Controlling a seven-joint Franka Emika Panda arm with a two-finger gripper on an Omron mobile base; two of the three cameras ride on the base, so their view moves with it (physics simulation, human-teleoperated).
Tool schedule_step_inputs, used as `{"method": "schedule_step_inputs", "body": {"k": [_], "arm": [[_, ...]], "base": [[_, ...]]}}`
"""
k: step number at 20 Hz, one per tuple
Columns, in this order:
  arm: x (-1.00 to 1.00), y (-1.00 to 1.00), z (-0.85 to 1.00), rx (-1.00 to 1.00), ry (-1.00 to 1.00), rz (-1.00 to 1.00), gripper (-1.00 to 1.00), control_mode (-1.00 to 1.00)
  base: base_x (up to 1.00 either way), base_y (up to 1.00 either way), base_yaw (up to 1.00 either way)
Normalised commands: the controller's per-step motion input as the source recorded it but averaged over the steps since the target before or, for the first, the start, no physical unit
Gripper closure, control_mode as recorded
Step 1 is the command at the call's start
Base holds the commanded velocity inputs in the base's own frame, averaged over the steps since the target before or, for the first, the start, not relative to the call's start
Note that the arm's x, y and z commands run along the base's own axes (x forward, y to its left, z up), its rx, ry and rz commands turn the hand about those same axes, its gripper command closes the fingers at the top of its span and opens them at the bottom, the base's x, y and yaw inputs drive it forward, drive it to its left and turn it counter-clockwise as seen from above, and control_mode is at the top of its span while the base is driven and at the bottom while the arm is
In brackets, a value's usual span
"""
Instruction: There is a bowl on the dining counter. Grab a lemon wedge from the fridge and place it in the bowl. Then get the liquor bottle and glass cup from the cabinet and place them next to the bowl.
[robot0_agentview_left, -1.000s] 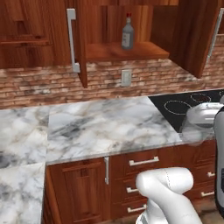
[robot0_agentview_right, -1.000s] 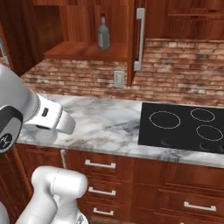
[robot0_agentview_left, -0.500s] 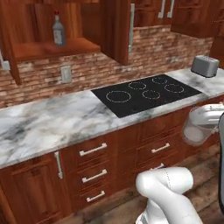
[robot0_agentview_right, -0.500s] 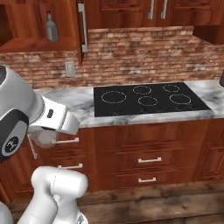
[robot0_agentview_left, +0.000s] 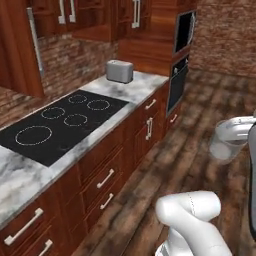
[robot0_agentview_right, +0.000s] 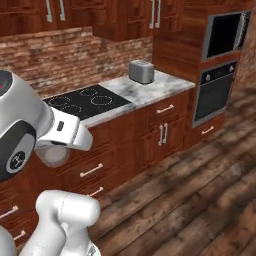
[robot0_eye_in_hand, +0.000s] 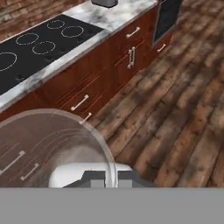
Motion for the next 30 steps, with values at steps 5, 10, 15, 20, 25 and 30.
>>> {"method": "schedule_step_inputs", "body": {"k": [5,10,15,20,25,30], "arm": [[0.0,0.0,0.0,0.0,0.0,0.0,1.0,1.0],[0.0,0.0,0.0,0.0,0.0,0.0,1.0,1.0],[0.0,0.0,0.0,0.0,0.0,0.0,1.0,1.0],[0.0,0.0,0.0,0.0,0.0,0.0,1.0,1.0],[0.0,0.0,0.0,0.0,0.0,0.0,1.0,1.0],[0.0,0.0,0.0,0.0,0.0,0.0,1.0,1.0]], "base": [[0.0,-0.63,-0.85],[0.03,-0.64,-0.8],[0.4,-0.49,-0.67],[0.97,-0.02,-0.44],[1.0,0.0,-0.29],[1.0,0.0,-0.2]]}}
